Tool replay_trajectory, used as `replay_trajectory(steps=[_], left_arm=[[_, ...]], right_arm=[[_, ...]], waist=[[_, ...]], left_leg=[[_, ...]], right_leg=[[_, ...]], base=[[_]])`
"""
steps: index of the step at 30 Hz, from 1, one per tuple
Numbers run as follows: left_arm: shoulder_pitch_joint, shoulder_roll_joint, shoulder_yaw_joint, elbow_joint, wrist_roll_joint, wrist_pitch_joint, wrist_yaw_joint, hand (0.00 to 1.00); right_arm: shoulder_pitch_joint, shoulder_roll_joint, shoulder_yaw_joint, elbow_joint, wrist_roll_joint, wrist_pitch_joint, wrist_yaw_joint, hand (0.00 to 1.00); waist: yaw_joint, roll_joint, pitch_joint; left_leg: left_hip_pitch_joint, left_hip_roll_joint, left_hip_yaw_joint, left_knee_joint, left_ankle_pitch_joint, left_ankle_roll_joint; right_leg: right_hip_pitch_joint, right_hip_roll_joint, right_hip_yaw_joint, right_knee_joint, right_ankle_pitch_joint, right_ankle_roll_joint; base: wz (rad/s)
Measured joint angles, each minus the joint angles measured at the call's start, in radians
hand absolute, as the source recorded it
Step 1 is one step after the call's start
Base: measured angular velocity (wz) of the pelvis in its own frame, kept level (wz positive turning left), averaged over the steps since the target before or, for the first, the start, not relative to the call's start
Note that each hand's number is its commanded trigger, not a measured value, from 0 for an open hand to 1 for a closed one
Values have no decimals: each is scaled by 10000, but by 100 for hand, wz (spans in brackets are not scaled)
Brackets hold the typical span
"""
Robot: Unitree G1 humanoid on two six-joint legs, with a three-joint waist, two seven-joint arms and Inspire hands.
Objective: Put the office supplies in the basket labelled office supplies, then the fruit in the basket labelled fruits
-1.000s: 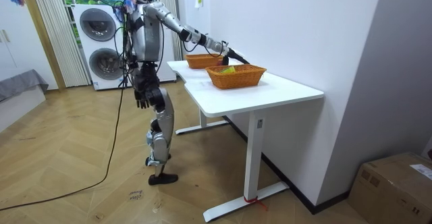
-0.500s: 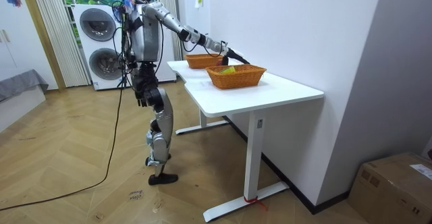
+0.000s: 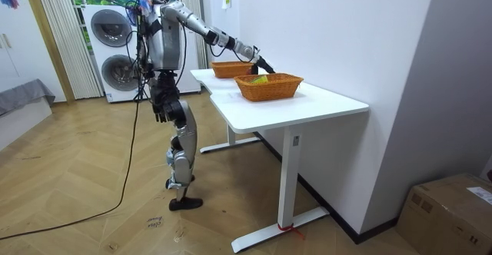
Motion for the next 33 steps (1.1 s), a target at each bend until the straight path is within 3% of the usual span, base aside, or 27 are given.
replay_trajectory(steps=[5, 11, 15, 16, 17, 18, 19, 33], left_arm=[[-204, 23, 22, 128, 52, -187, -335, 0], [-332, 32, 13, 184, 56, -382, -450, 0], [-340, 32, 13, 305, 57, -490, -467, 0], [-340, 32, 13, 319, 60, -491, -480, 0], [-346, 32, 14, 356, 64, -491, -512, 0], [-352, 33, 15, 370, 69, -493, -530, 0], [-353, 34, 15, 371, 72, -493, -532, 0], [-363, 31, 43, 404, 83, -502, -728, 0]], right_arm=[[155, -46, -4, -28, 12, -21, 721, 0], [251, -118, -11, -35, 12, -121, 856, 0], [286, -228, -71, -47, 10, -250, 972, 0], [303, -230, -90, -55, 11, -260, 972, 35], [317, -234, -94, -63, 11, -269, 972, 75], [318, -236, -94, -62, 11, -269, 972, 75], [318, -236, -94, -62, 10, -269, 971, 100], [419, -408, -567, 11, 187, -223, 286, 100]], waist=[[-17, 8, 5], [1, 69, 30], [24, 135, 3], [24, 145, -1], [24, 166, -13], [24, 175, -18], [26, 177, -19], [241, 148, -33]], left_leg=[[-31, 18, -1, 16, 20, -7], [-48, 18, 4, -7, 53, 0], [-37, 18, 6, -28, 73, -2], [-32, 18, 6, -28, 75, -2], [-25, 18, 8, -28, 85, 0], [-21, 18, 9, -28, 90, -1], [-21, 18, 8, -28, 92, -1], [139, 18, 34, -105, 99, 1]], right_leg=[[-12, 18, -8, -30, 71, -24], [-47, 19, -8, -54, 134, -34], [-54, 19, -10, -50, 138, -37], [-48, 19, -10, -50, 138, -37], [-39, 18, -10, -50, 138, -37], [-33, 18, -12, -50, 138, -37], [-32, 18, -14, -50, 138, -37], [85, -7, -99, -48, 139, -35]], base=[[0], [0], [0], [0], [0], [0], [0], [0]])
